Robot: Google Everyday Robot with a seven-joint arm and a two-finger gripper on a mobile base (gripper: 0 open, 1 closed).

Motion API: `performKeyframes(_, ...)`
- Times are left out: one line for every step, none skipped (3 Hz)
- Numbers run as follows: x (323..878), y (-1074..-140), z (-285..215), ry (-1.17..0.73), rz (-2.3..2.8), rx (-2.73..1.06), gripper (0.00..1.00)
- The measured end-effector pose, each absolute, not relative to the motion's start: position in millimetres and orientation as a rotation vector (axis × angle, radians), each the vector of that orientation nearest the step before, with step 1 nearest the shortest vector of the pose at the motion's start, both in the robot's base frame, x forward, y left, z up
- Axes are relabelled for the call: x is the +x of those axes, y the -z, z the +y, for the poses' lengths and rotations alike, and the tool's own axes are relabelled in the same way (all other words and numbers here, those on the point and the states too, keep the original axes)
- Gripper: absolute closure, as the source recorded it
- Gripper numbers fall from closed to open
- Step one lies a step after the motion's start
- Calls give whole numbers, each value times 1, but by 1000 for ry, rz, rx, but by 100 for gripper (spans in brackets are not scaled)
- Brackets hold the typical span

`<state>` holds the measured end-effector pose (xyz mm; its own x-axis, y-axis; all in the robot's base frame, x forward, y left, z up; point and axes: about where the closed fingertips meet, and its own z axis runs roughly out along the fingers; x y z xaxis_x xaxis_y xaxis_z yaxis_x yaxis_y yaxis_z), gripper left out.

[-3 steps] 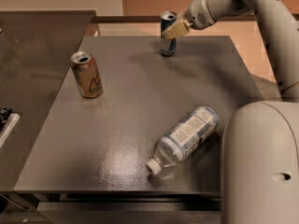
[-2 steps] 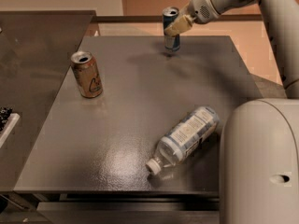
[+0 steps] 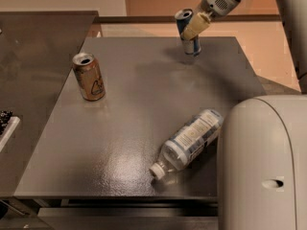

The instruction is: Knock redbull can over

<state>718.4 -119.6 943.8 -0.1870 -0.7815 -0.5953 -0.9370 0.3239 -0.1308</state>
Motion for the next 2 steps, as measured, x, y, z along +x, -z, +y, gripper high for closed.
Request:
performKeyframes(706, -941, -136, -270, 2099, -1579, 100)
performKeyframes(701, -938, -149, -166, 2164, -1640, 100)
